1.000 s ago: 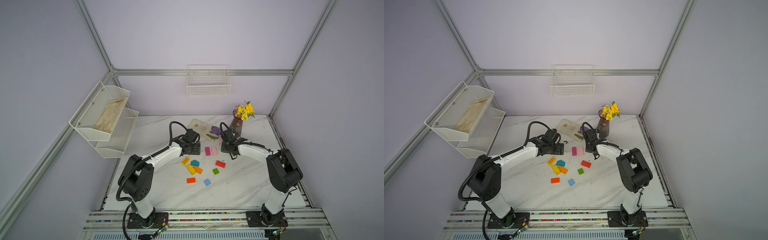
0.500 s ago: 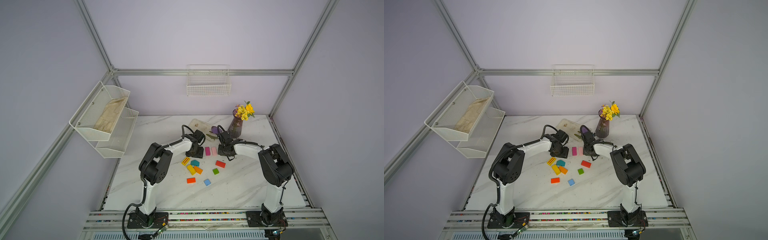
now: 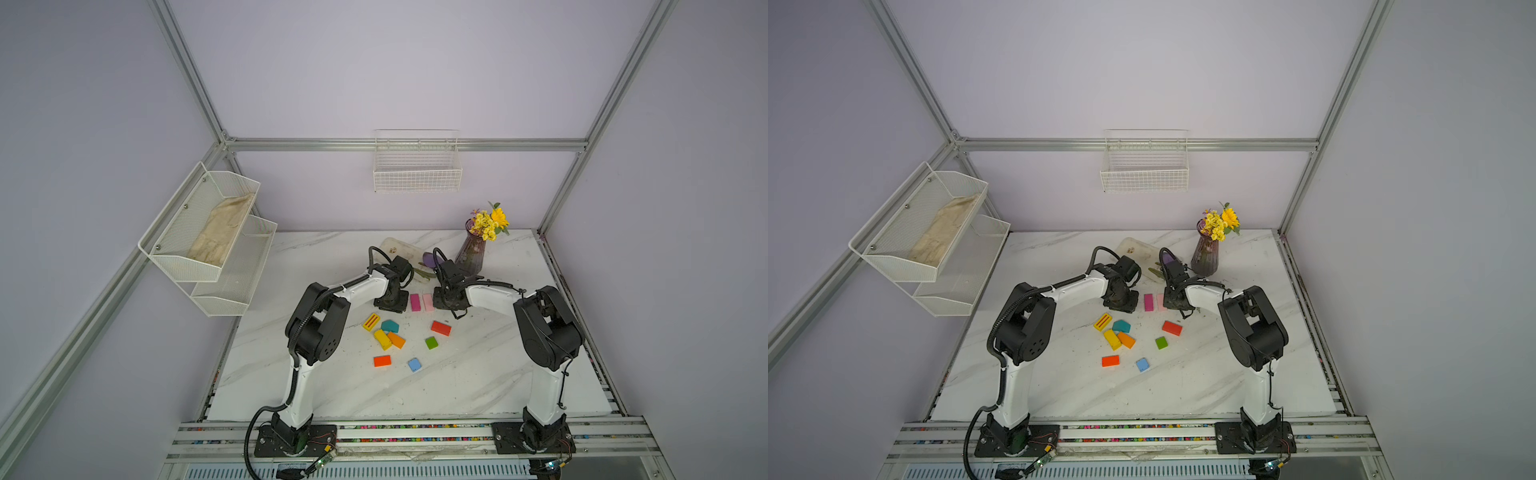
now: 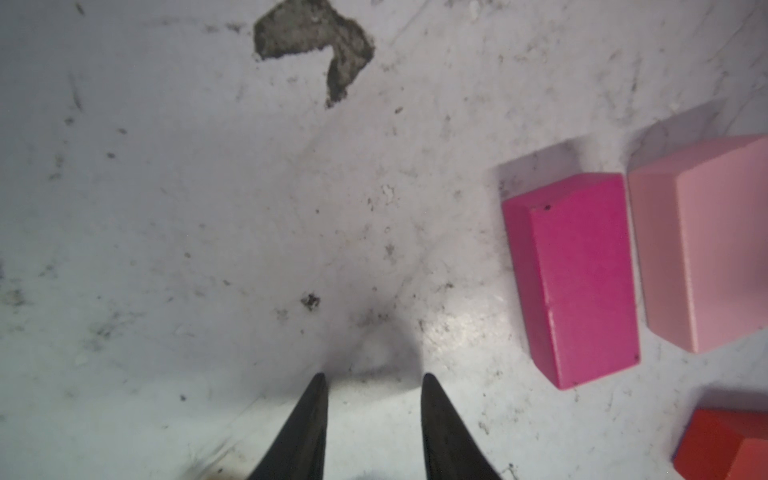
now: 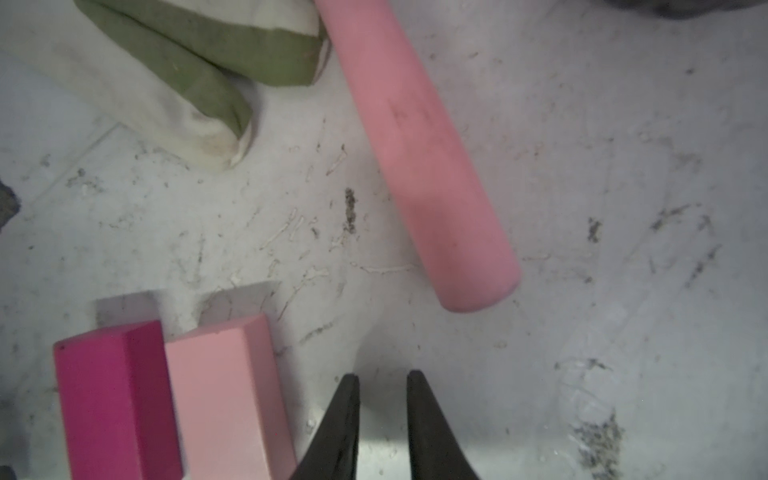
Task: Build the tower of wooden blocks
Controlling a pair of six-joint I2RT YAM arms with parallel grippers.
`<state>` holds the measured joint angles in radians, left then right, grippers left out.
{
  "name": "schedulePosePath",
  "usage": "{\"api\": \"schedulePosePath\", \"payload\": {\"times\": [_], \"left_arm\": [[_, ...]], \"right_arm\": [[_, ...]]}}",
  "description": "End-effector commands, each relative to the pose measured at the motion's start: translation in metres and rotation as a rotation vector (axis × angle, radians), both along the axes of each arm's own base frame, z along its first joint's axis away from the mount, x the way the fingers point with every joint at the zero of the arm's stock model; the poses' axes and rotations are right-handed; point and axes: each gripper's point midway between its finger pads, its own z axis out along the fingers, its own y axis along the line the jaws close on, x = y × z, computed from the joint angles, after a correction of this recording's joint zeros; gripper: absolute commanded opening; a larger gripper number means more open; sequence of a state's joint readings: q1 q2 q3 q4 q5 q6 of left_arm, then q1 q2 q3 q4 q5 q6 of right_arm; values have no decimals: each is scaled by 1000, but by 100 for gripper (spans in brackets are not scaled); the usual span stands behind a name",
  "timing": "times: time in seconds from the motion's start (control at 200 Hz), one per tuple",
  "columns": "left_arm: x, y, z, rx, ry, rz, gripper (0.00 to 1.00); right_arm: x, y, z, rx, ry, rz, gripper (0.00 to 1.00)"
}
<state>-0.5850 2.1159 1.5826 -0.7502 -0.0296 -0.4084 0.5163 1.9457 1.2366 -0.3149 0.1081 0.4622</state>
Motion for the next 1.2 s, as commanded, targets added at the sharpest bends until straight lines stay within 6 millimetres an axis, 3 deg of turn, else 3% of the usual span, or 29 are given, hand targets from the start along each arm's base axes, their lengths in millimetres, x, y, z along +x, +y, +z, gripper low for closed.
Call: {"api": "schedulePosePath", "payload": {"times": [0.0, 0.25, 0.74, 1.195], "left_arm": [[13, -16, 9, -49, -14, -32, 34], [11, -22, -7, -60, 32, -41, 28], [4, -41, -17, -133, 96, -84, 24], [3, -44, -22, -143, 114, -91, 24]], "right_arm": [[-9, 5, -18, 0, 63, 25, 24], [-12, 17, -22, 10, 76, 64, 23], [-20, 29, -30, 29, 107, 95, 21], [-23, 39, -38, 16, 127, 126, 21]]}}
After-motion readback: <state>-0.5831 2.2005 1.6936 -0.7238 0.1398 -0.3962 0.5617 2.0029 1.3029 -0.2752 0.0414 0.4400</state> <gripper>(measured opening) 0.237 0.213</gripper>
